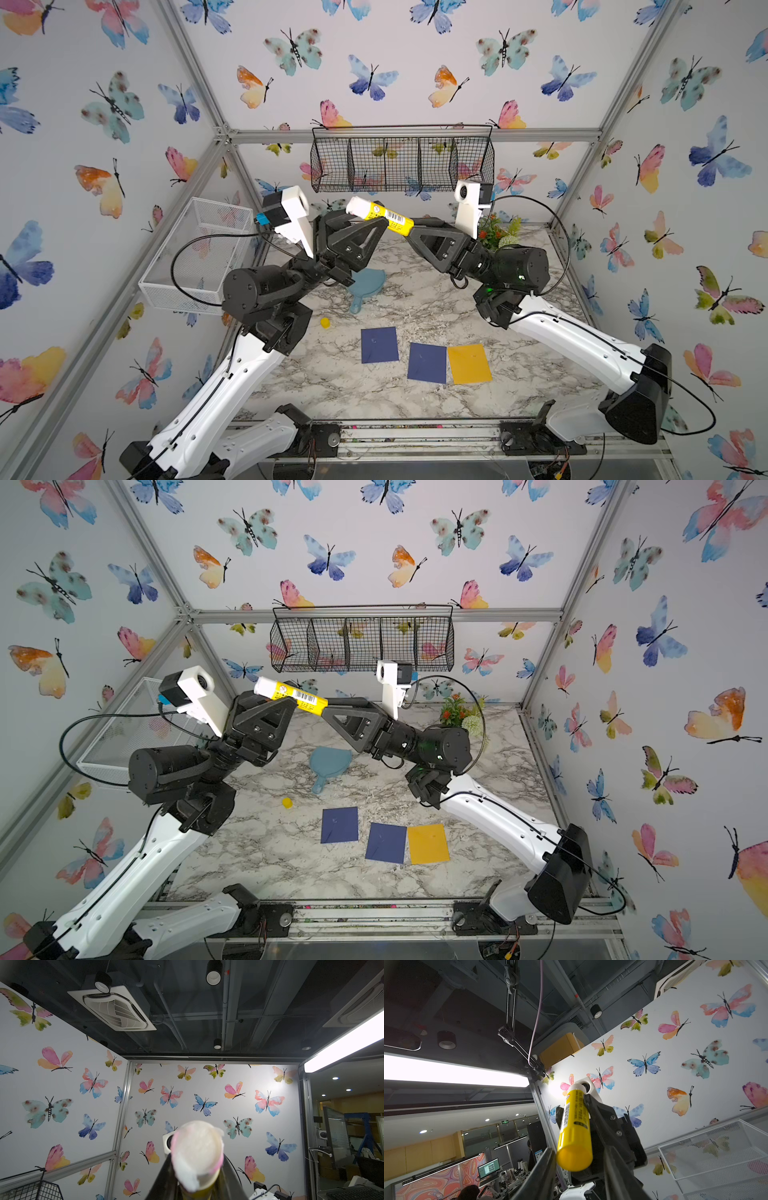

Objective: Seal the envelope with a glue stick
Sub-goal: Screw the glue stick.

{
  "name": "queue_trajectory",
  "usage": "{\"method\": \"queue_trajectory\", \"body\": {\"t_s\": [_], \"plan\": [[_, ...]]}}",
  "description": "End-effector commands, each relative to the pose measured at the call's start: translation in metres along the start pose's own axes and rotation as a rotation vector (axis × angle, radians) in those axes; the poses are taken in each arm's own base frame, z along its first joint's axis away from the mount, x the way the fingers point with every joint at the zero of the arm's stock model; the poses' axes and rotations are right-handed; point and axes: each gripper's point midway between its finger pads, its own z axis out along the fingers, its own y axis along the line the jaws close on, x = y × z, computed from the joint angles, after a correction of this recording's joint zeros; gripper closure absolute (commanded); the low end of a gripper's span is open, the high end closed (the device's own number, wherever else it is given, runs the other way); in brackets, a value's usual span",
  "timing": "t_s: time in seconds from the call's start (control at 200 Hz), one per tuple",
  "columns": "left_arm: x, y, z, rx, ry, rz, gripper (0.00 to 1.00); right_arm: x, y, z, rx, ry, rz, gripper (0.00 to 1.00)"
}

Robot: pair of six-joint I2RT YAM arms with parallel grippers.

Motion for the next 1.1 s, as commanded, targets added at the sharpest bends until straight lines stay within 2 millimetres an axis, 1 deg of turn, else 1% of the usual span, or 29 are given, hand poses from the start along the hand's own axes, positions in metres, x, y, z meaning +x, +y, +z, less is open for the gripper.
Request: {"method": "queue_trajectory", "body": {"t_s": [0.0,0.13,0.19,0.245,0.305,0.355,0.44,0.48,0.521,0.596,0.661,0.766,0.926,0.971,1.021,1.056,1.096], "plan": [[-0.018,-0.017,0.002,0.057,-0.035,0.038,1.00,-0.007,0.019,0.005,-0.066,-0.006,-0.015,0.63],[-0.017,-0.017,0.002,0.056,-0.030,0.043,1.00,-0.007,0.016,0.005,-0.057,-0.009,-0.016,0.67],[-0.017,-0.017,0.002,0.052,-0.029,0.044,1.00,-0.007,0.014,0.005,-0.048,-0.005,-0.030,0.72],[-0.017,-0.016,0.002,0.047,-0.027,0.045,1.00,-0.004,0.011,0.005,-0.032,0.006,-0.050,0.74],[-0.016,-0.013,0.002,0.031,-0.025,0.042,1.00,-0.003,0.007,0.005,0.001,0.020,-0.103,0.78],[-0.016,-0.011,0.001,0.019,-0.027,0.040,1.00,-0.003,0.002,0.004,0.043,0.031,-0.196,0.80],[-0.013,-0.005,0.000,-0.006,-0.025,0.019,1.00,-0.007,-0.010,0.002,0.141,0.041,-0.401,0.85],[-0.012,-0.003,0.000,-0.017,-0.022,0.010,1.00,-0.011,-0.014,-0.001,0.186,0.041,-0.539,0.87],[-0.010,0.000,0.000,-0.027,-0.018,0.001,1.00,-0.014,-0.013,-0.003,0.202,0.041,-0.691,0.89],[-0.009,0.002,-0.001,-0.039,-0.020,-0.012,1.00,-0.015,-0.007,-0.005,0.187,0.060,-0.991,0.89],[-0.008,0.004,-0.001,-0.049,-0.022,-0.024,1.00,-0.008,-0.003,-0.006,0.141,0.098,-1.249,0.89],[-0.006,0.008,-0.002,-0.062,-0.022,-0.044,1.00,0.003,-0.006,-0.006,0.083,0.161,-1.601,0.92],[-0.003,0.012,-0.001,-0.072,-0.019,-0.070,1.00,0.029,-0.010,-0.016,-0.063,0.188,-2.135,0.98],[-0.002,0.013,-0.001,-0.073,-0.018,-0.075,1.00,0.032,-0.011,-0.019,-0.080,0.162,-2.246,0.99],[-0.001,0.014,0.000,-0.074,-0.016,-0.078,1.00,0.029,-0.008,-0.019,-0.065,0.115,-2.318,0.99],[-0.001,0.014,0.000,-0.075,-0.015,-0.080,1.00,0.025,-0.006,-0.019,-0.042,0.091,-2.323,0.96],[-0.001,0.014,0.000,-0.075,-0.016,-0.080,1.00,0.019,-0.002,-0.018,-0.016,0.072,-2.282,0.90]]}}
